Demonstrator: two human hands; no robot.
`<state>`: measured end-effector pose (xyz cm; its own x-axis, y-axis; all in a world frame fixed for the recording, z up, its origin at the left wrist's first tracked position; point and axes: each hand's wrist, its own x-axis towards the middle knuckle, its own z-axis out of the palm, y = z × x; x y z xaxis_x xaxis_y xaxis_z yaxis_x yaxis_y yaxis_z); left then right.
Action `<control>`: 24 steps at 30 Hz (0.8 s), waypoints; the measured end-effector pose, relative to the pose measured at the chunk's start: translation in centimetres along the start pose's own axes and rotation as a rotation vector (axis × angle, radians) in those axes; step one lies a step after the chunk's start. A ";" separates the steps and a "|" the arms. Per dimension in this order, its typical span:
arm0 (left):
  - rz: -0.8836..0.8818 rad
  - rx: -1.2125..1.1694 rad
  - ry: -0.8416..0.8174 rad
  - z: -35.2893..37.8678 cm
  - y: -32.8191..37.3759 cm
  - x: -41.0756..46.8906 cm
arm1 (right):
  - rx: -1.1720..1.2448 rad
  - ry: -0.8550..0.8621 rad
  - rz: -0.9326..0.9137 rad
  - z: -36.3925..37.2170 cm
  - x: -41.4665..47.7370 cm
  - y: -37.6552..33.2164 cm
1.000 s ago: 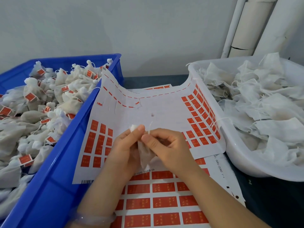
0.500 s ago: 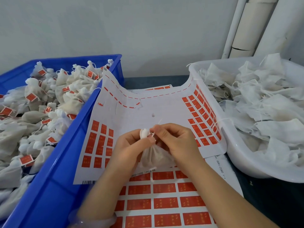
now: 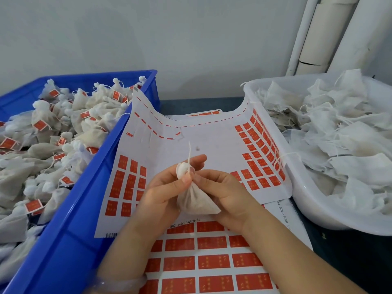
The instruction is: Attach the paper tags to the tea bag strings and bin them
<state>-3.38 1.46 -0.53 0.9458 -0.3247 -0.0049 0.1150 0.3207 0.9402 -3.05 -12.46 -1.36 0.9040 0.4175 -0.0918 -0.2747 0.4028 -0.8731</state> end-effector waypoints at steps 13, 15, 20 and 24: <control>0.183 0.413 0.334 -0.3 -0.9 0.8 | -0.824 0.214 -0.451 -0.1 0.1 0.4; 0.198 0.390 0.361 -0.3 -0.9 0.7 | -0.872 0.220 -0.481 -0.4 0.1 0.5; 0.260 0.434 0.361 -0.3 -0.7 0.6 | -0.980 0.238 -0.545 -0.5 0.2 0.4; 0.361 0.629 0.321 -0.1 -0.5 0.4 | -1.012 0.288 -0.600 -0.6 0.3 0.3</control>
<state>-3.02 1.22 -1.04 0.9443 0.0072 0.3291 -0.3181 -0.2364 0.9181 -2.68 -12.67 -1.93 0.8750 0.1344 0.4651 0.4770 -0.4032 -0.7810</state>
